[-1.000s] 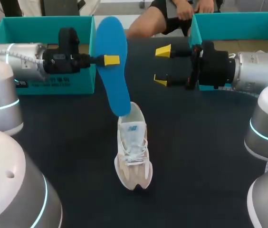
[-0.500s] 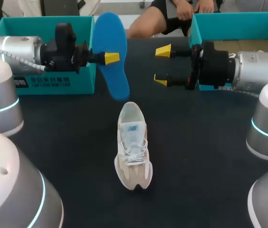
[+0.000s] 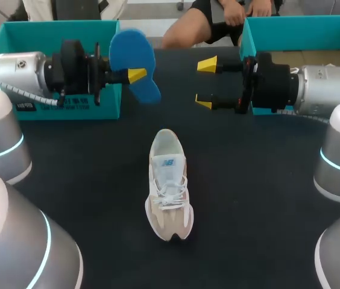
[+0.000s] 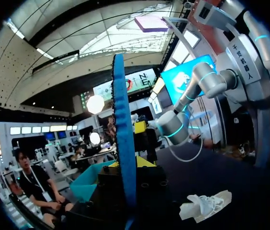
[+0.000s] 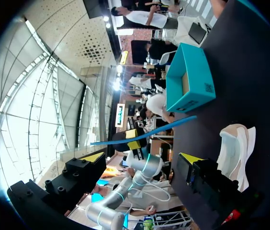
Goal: Take the shoe out of the shoebox, open the shoe tongue, remove and reinsert the insole, then place the shoe into the shoebox
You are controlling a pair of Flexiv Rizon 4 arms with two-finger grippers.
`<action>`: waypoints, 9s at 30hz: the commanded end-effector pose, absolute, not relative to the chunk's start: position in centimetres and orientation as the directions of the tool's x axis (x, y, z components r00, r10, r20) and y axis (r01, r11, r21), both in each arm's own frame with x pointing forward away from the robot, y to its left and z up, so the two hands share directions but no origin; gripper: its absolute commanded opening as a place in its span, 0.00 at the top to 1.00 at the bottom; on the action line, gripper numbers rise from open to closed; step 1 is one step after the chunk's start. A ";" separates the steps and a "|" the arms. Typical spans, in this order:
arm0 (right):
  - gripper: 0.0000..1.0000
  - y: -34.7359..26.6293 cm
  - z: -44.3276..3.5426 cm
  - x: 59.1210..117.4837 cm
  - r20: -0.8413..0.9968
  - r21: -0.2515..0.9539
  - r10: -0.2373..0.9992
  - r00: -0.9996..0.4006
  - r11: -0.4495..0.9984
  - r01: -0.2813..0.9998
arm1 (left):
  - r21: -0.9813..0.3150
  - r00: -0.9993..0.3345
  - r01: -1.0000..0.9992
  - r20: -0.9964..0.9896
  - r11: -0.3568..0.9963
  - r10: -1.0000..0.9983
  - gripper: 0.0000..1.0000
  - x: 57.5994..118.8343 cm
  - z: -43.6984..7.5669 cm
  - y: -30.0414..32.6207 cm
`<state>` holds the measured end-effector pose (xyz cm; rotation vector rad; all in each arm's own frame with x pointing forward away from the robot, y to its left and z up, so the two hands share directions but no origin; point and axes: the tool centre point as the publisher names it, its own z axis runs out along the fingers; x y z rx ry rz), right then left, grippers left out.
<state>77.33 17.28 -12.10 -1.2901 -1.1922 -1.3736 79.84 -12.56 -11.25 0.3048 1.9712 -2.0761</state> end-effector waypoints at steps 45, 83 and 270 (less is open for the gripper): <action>0.00 21.0 -12.9 77.1 0.997 0.075 0.013 -0.074 -0.068 0.995 | 0.120 0.119 0.993 -0.992 0.010 0.049 1.00 80.4 -13.1 -15.7; 1.00 24.5 -14.1 76.9 1.000 0.022 -0.011 -0.022 -0.006 1.000 | 0.082 0.081 0.997 -0.996 -0.012 -0.021 1.00 81.5 -14.1 -18.7; 0.49 25.3 -33.7 75.2 0.548 0.820 0.095 -0.831 0.139 0.556 | -0.744 -0.883 0.440 -0.459 0.503 0.094 0.00 79.3 -36.3 -9.5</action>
